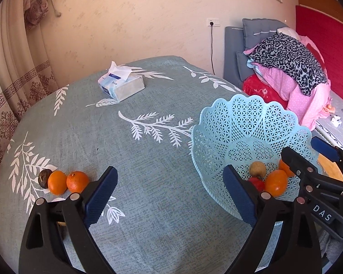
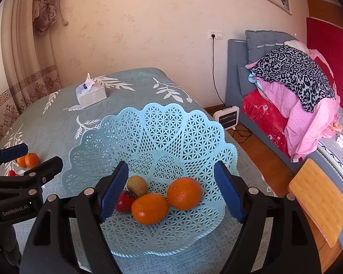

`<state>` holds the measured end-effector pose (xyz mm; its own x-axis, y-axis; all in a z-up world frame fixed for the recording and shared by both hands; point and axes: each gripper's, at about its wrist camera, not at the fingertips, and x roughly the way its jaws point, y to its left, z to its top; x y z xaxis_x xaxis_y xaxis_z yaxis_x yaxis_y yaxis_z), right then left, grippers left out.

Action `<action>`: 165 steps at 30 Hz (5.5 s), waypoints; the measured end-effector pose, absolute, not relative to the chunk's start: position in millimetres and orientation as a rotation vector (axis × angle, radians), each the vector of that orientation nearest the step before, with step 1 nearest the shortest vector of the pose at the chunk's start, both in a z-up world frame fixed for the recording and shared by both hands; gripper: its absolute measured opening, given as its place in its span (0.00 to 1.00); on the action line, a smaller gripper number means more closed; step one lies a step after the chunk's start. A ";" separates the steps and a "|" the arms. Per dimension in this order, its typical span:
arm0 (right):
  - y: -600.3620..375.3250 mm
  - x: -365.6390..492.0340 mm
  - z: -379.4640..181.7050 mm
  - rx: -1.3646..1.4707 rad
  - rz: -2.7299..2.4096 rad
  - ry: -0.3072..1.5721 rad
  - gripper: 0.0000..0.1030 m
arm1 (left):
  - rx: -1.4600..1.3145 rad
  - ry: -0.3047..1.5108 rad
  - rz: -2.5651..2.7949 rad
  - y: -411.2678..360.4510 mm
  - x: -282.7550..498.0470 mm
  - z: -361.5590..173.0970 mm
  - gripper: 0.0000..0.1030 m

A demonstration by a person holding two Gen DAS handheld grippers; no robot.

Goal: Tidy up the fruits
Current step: 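Withdraw both tools from the basket back toward the remaining fruits, then grasp the brown passion fruit with the left tool while the right tool grasps a tangerine, then carry the tangerine into the blue basket and open the right tool while the left tool holds the passion fruit, then lower the passion fruit into the basket and open the left tool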

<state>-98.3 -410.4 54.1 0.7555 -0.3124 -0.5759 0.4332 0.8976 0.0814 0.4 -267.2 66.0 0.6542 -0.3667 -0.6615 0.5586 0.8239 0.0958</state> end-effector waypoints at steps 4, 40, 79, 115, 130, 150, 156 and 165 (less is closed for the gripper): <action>-409.3 -97.8 53.5 0.217 -0.403 0.587 0.76 | 0.303 0.673 -0.518 -260.4 0.1 63.8 0.90; -348.1 -86.1 64.2 0.172 -0.185 0.587 0.77 | 0.134 0.740 -0.152 -79.6 84.6 58.4 0.90; -219.3 52.6 47.0 0.073 0.171 0.807 0.83 | -0.020 0.916 -0.354 -44.7 159.8 19.7 0.39; -239.0 58.6 48.0 0.162 0.136 0.833 0.39 | -0.012 0.766 -0.240 -29.0 139.2 44.9 0.39; -348.4 -9.1 77.2 0.275 -0.075 0.710 0.39 | 0.042 0.738 -0.225 -46.0 128.6 53.1 0.39; -438.9 -39.3 56.6 0.397 -0.267 0.687 0.53 | 0.114 0.686 -0.427 -147.2 73.2 89.0 0.39; -439.6 -44.8 58.6 0.324 -0.350 0.633 0.63 | 0.153 0.695 -0.540 -196.0 50.8 90.5 0.39; -444.8 -50.6 58.9 0.302 -0.374 0.613 0.63 | 0.232 0.741 -0.675 -263.6 19.9 72.7 0.39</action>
<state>-50.6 -444.8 58.9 0.7550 -0.2490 -0.6066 0.4250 0.8903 0.1635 19.9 -263.6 72.7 0.5402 -0.4833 -0.6889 0.6408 0.7669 -0.0356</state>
